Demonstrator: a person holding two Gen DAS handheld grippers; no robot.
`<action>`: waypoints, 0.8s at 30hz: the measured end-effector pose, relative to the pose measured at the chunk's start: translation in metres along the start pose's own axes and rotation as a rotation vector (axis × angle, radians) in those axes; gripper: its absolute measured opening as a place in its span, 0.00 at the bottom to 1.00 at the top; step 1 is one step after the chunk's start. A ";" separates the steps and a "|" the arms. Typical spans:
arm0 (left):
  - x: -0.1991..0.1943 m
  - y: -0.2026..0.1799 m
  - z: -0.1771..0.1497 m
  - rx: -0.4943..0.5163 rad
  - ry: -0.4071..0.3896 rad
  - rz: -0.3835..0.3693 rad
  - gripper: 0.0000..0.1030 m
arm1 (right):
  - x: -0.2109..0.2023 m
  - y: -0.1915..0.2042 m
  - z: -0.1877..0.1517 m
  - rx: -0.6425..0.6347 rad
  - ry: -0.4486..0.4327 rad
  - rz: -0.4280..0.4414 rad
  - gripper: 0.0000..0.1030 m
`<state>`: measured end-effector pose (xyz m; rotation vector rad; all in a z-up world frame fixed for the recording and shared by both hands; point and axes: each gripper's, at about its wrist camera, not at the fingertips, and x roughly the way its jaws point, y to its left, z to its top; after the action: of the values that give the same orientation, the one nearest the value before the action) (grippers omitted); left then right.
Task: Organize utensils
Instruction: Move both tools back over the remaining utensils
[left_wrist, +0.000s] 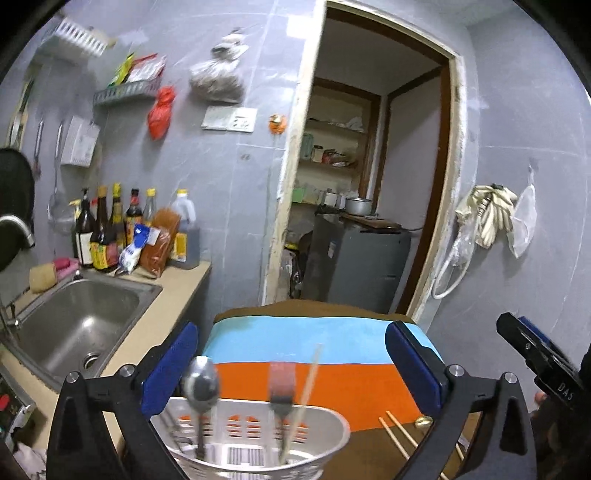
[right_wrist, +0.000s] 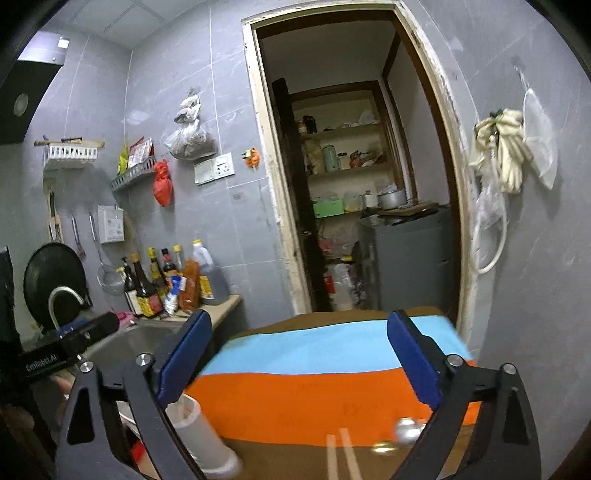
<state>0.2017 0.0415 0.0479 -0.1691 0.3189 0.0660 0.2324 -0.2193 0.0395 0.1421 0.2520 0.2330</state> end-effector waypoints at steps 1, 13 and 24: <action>-0.001 -0.007 -0.001 0.007 -0.003 -0.003 0.99 | -0.002 -0.006 0.003 -0.006 -0.002 -0.008 0.93; 0.002 -0.093 -0.034 0.036 0.016 -0.029 0.99 | -0.026 -0.082 0.009 -0.047 0.007 -0.052 0.98; 0.038 -0.128 -0.086 0.018 0.193 -0.056 0.99 | -0.005 -0.151 -0.031 0.004 0.120 -0.093 0.98</action>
<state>0.2225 -0.0977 -0.0248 -0.1663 0.5069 -0.0085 0.2512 -0.3625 -0.0145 0.1205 0.3772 0.1488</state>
